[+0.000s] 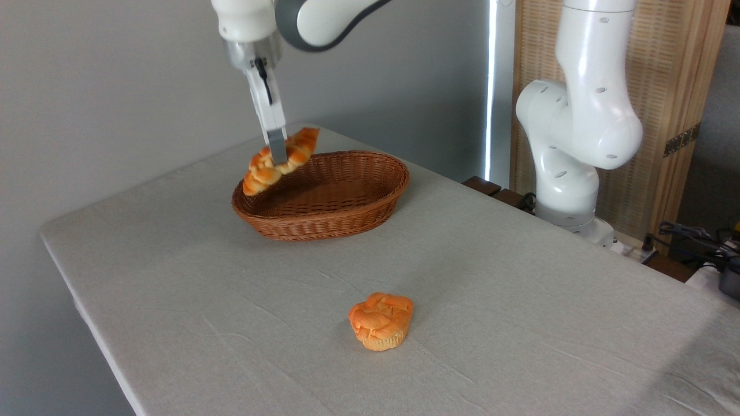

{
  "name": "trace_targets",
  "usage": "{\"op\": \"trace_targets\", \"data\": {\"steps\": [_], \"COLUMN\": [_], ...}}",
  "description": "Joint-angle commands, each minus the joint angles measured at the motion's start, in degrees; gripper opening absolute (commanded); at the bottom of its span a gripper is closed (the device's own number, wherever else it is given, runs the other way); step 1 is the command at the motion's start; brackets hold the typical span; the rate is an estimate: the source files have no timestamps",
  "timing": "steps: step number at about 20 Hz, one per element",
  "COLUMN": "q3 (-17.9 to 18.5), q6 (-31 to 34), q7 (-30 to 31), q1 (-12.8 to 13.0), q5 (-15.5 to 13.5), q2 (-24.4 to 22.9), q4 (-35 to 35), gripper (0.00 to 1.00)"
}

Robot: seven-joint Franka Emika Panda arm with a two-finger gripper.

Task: Put bread into the basket
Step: 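Lift the braided loaf and carry it over the wicker basket, then lower the loaf into the basket and open the gripper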

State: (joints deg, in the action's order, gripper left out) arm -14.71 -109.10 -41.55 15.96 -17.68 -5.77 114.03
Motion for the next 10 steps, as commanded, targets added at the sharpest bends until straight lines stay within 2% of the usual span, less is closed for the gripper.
{"op": "trace_targets", "data": {"steps": [1, 2, 3, 10], "q3": [-1.02, -1.46, -1.63, -1.55], "q6": [-1.81, -2.34, -3.65, -3.92], "q7": [-0.63, -0.63, -0.46, 2.27], "q1": [-0.05, 0.56, 0.91, 0.83], "q5": [-0.17, -0.17, -0.60, -2.54], "q2": [2.60, 2.69, 3.39, 3.57], "q4": [1.98, 2.34, 2.34, 2.25], "gripper": [0.83, 0.94, 1.00, 1.00]}}
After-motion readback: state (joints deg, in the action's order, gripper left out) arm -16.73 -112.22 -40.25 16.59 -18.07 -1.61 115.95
